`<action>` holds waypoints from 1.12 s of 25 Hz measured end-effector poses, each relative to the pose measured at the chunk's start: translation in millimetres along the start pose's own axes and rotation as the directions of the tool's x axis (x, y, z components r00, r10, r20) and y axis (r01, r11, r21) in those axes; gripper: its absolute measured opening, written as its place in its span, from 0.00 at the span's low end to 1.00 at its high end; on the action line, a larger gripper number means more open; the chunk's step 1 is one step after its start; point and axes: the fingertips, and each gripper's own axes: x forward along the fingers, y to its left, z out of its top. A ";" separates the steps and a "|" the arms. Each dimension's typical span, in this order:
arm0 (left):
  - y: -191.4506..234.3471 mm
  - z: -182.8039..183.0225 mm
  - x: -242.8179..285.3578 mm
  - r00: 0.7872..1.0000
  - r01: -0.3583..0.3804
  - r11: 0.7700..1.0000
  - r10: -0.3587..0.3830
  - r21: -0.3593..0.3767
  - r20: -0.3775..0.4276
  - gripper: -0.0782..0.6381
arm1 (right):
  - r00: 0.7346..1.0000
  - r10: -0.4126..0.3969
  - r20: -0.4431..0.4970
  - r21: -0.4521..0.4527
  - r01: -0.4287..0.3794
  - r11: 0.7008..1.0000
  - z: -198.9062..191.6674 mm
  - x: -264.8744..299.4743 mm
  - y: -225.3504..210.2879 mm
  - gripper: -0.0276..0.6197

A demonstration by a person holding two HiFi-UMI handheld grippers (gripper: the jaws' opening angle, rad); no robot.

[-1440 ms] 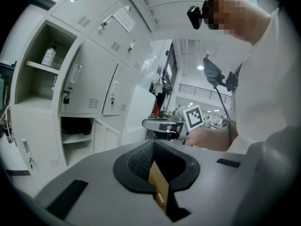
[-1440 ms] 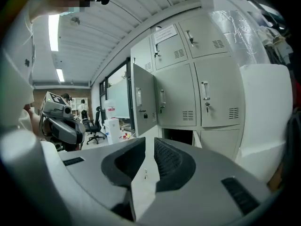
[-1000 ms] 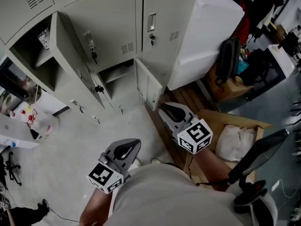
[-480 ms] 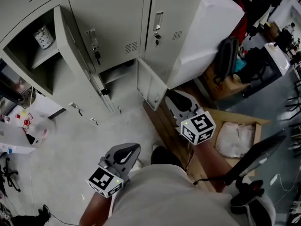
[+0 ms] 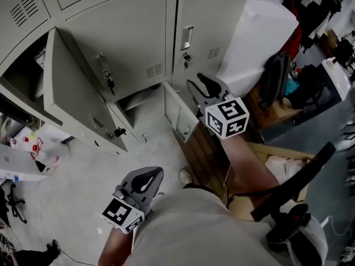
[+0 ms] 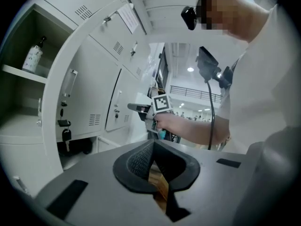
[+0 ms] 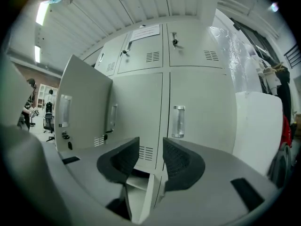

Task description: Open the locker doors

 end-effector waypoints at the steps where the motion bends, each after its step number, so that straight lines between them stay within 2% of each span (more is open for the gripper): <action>1: 1.9 3.0 5.6 1.000 -0.003 1.000 0.003 0.007 -0.001 0.12 | 1.000 0.002 0.011 -0.003 -0.002 1.000 4.1 9.0 -7.0 0.23; 12: 29.4 15.5 49.8 0.996 -0.083 0.996 0.083 -0.009 -0.021 0.12 | 0.996 0.025 0.084 0.014 -0.026 1.000 34.4 86.3 -58.9 0.26; 28: 49.1 13.0 46.2 0.983 -0.181 0.983 0.181 -0.024 -0.019 0.12 | 0.995 0.009 0.096 0.007 -0.010 1.000 41.7 132.8 -73.2 0.27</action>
